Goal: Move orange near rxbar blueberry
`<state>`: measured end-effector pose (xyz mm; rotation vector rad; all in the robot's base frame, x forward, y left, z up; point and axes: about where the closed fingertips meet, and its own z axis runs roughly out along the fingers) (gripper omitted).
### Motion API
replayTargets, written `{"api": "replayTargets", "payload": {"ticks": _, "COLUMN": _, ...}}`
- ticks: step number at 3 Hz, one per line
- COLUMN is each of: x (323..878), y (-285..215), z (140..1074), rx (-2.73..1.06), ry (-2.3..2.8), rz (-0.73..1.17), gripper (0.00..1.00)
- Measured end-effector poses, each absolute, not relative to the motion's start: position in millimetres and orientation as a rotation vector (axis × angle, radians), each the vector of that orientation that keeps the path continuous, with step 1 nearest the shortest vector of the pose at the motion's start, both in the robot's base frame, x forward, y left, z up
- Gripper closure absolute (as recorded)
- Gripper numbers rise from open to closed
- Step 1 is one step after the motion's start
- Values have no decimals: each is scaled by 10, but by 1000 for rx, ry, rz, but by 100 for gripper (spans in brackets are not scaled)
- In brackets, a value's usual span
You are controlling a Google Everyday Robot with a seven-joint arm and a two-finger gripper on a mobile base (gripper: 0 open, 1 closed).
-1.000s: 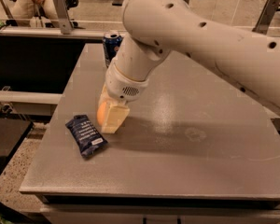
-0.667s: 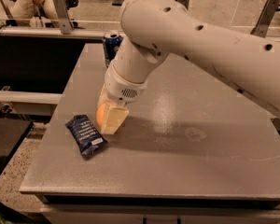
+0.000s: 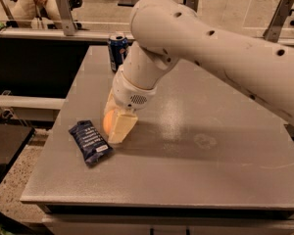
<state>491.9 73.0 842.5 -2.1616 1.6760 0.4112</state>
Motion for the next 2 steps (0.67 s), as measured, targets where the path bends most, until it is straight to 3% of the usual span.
{"api": "replayTargets", "payload": {"ticks": 1, "x": 4910, "y": 740, "z": 8427, "rx": -2165, "ry": 1674, "rz": 410, "gripper": 0}}
{"api": "replayTargets", "payload": {"ticks": 2, "x": 4910, "y": 740, "z": 8427, "rx": -2165, "ry": 1674, "rz": 410, "gripper": 0}}
